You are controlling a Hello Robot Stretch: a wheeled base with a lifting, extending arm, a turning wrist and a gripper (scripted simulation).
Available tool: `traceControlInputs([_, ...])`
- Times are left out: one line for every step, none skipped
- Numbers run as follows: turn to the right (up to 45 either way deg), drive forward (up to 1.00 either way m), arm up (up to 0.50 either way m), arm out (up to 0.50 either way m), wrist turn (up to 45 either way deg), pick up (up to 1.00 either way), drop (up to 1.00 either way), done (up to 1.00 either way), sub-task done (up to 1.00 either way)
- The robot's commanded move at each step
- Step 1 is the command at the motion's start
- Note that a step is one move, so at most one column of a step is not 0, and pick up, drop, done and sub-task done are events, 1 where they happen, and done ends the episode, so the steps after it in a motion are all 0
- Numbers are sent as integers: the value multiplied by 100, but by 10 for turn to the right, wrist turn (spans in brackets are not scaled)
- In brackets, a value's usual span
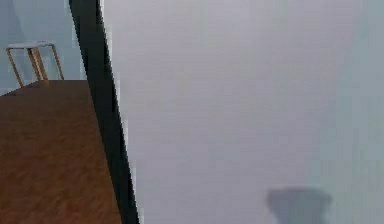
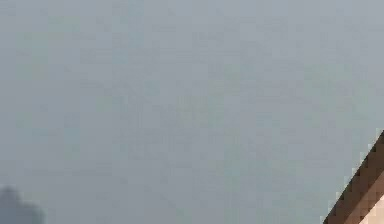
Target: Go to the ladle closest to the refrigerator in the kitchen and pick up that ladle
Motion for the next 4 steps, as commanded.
traceControlInputs([-450, 0, 0, 0, 0, 0, 0, 0, 0])
traceControlInputs([-420, 0, 0, 0, 0, 0, 0, 0, 0])
traceControlInputs([0, 5, 0, 0, 0, 0, 0, 0, 0])
traceControlInputs([-450, 0, 0, 0, 0, 0, 0, 0, 0])
